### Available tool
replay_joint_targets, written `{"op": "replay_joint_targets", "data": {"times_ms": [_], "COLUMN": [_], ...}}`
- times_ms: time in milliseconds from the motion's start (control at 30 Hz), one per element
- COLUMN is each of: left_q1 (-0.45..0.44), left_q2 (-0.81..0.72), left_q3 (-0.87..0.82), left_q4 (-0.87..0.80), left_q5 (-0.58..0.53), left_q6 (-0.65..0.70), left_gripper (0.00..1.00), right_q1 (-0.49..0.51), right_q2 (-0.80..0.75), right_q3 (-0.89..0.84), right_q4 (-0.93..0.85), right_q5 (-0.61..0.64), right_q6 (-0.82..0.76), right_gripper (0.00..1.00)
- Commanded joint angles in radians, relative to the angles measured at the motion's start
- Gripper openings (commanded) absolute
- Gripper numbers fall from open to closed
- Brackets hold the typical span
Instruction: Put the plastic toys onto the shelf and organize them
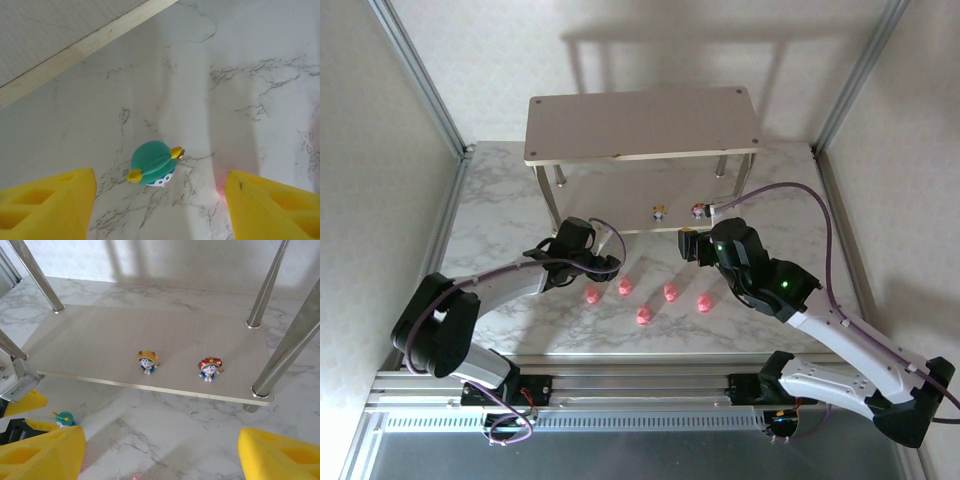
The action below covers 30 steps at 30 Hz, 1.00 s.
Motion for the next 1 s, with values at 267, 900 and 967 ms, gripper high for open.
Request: {"op": "replay_joint_targets", "data": {"times_ms": [267,900,967], "left_q1": [0.025,0.056,0.059], "left_q2": [0.08,0.167,0.176], "left_q3": [0.028,0.091,0.099], "left_q4": [0.026,0.01,0.008], "left_q5": [0.028,0.04,0.044], "left_q6": [0.036,0.073,0.078], "left_gripper": [0.68,0.67,0.67], "right_q1": [-0.006,-0.02,-0.021], "right_q2": [0.009,0.064,0.071], "right_q3": [-0.016,-0.01,-0.009], "right_q4": [0.025,0.047,0.049], "right_q5": [0.025,0.019,0.016], "right_q6": [-0.007,-0.013,-0.012], "right_gripper": [0.8,0.81,0.81]}}
